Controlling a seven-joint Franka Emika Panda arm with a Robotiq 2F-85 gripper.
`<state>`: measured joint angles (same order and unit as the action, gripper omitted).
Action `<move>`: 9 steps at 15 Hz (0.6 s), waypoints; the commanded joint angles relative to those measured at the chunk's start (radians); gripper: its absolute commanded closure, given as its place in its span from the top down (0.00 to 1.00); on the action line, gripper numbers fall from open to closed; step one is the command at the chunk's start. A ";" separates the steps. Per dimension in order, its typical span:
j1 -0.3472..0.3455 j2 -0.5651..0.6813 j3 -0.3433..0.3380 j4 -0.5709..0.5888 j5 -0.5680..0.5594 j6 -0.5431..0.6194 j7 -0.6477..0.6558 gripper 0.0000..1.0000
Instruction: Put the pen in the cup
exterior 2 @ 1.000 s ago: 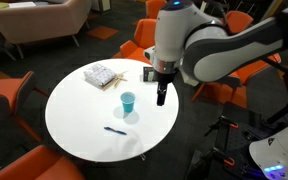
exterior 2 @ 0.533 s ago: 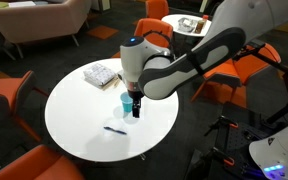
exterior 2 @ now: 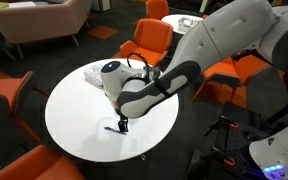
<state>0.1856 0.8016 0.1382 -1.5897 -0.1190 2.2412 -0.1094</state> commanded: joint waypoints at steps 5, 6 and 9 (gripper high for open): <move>0.055 0.203 -0.038 0.267 -0.002 -0.185 0.075 0.71; 0.059 0.230 -0.041 0.300 -0.001 -0.202 0.076 0.63; 0.062 0.310 -0.045 0.399 0.008 -0.254 0.086 0.58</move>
<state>0.2318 1.0364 0.1080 -1.3160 -0.1191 2.0752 -0.0548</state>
